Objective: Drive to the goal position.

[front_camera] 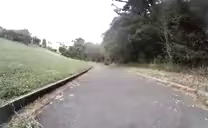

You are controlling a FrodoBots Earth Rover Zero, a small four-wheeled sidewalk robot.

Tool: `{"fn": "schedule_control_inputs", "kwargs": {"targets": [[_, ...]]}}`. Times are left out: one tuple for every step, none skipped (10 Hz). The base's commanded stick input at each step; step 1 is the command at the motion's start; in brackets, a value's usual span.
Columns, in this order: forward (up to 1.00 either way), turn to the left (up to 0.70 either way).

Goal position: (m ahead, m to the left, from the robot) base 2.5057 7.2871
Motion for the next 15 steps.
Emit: {"fn": "schedule_control_inputs", "kwargs": {"targets": [[0.5, 0.0], [0.5, 0.0], [0.5, 0.0], [0.5, 0.0], [0.5, 0.0], [0.5, 0.0], [0.5, 0.0], [0.5, 0.0], [0.5, 0.0], [0.5, 0.0], [0.5, 0.0], [0.5, 0.0], [0.5, 0.11], [0.5, 0.3], [0.5, 0.5]]}}
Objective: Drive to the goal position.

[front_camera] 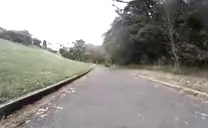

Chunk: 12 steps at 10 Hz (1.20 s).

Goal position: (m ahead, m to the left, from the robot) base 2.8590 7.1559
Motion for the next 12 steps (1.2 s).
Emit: {"fn": "schedule_control_inputs", "kwargs": {"targets": [[0.5, 0.5], [0.5, 0.5], [0.5, 0.19], [0.5, 0.08], [0.5, 0.0], [0.5, 0.0], [0.5, 0.0], [0.5, 0.0], [0.5, 0.0], [0.5, 0.0], [0.5, 0.0], [0.5, 0.0]]}}
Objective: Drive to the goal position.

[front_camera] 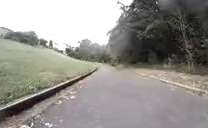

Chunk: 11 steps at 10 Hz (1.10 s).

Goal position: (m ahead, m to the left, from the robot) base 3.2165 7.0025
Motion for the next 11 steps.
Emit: {"fn": "schedule_control_inputs", "kwargs": {"targets": [[0.5, 0.0], [0.5, 0.0], [0.5, 0.0], [0.5, 0.0], [0.5, 0.0], [0.5, 0.0], [0.5, 0.0], [0.5, 0.0], [0.5, 0.0], [0.5, 0.0], [0.5, 0.0]]}}
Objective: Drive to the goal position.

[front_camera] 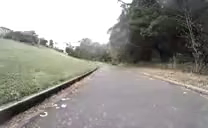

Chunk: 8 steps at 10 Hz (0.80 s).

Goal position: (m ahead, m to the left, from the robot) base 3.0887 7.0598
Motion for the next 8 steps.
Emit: {"fn": "schedule_control_inputs", "kwargs": {"targets": [[0.5, 0.0], [0.5, 0.0], [0.5, 0.0], [0.5, 0.0], [0.5, 0.0], [0.5, 0.0], [0.5, 0.0], [0.5, 0.0]]}}
